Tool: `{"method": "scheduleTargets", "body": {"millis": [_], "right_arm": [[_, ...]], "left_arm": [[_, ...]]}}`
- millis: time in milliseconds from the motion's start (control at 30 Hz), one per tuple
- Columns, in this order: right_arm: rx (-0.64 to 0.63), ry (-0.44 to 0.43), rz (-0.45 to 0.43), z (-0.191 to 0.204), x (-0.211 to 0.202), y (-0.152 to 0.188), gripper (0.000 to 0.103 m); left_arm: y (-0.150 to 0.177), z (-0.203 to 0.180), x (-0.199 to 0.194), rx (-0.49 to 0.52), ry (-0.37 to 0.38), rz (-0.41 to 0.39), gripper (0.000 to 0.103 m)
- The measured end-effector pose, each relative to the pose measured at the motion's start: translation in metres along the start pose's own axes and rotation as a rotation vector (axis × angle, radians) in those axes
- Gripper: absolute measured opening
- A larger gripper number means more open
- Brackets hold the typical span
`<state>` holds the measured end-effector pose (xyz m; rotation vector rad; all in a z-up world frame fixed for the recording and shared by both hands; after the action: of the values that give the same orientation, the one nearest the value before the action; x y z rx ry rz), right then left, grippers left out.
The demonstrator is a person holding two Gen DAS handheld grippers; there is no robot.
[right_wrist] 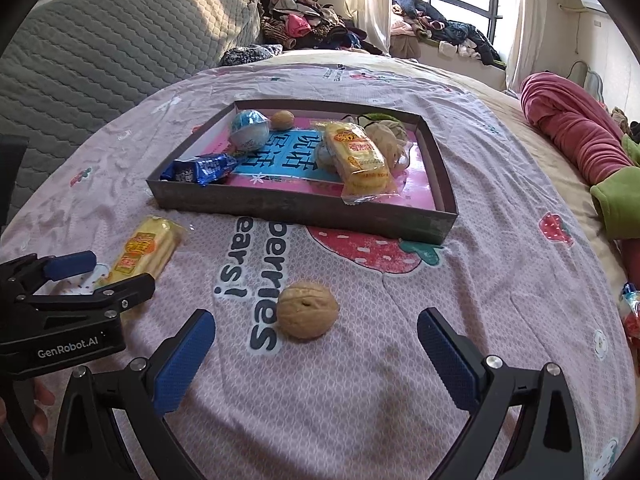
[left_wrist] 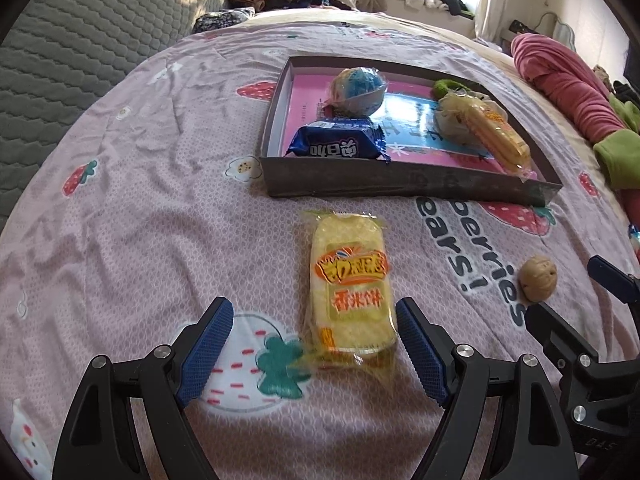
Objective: Organize objects
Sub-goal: 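Close the left gripper on the yellow cake packet while the right gripper grasps the walnut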
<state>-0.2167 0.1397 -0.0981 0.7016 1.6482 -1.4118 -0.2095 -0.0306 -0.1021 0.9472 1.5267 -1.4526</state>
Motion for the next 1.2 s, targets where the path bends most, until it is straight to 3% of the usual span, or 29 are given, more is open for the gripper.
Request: {"method": "scheduleTargets", "body": {"millis": [267, 400, 767, 867, 1000, 1200], "right_arm": [[0.003, -0.025, 0.022, -0.002, 0.019, -0.007, 0.102], [-0.006, -0.018, 0.046, 0.001, 0.029, -0.009, 0.081], [-0.041, -0.014, 0.048, 0.007, 0.033, -0.008, 0.062], [-0.041, -0.018, 0.04, 0.007, 0.033, -0.009, 0.059], [-0.033, -0.047, 0.032, 0.005, 0.031, -0.009, 0.041], [-0.013, -0.098, 0.019, 0.002, 0.023, -0.004, 0.037]], "left_arm": [[-0.008, 0.002, 0.011, -0.009, 0.018, 0.006, 0.084], [-0.01, 0.001, 0.016, -0.005, 0.02, 0.011, 0.084], [-0.012, -0.002, 0.018, -0.01, 0.048, -0.006, 0.083], [-0.013, 0.0, 0.017, -0.02, 0.057, -0.015, 0.069], [-0.013, 0.0, 0.014, -0.03, 0.09, -0.02, 0.042], [-0.011, 0.0, 0.011, -0.026, 0.103, -0.023, 0.041]]}}
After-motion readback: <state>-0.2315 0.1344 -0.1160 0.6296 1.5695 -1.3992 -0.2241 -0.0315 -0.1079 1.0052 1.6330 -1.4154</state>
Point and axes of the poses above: each gripper's, at about its wrist camera, not at the fingertips, and x roughly the way its jaws point, z to its left, y to its underside, the point moved 5 cm from there along x, roughly the way its jaws point, and after that the axes turned 10 degrees about z, right-handed, at the moved point
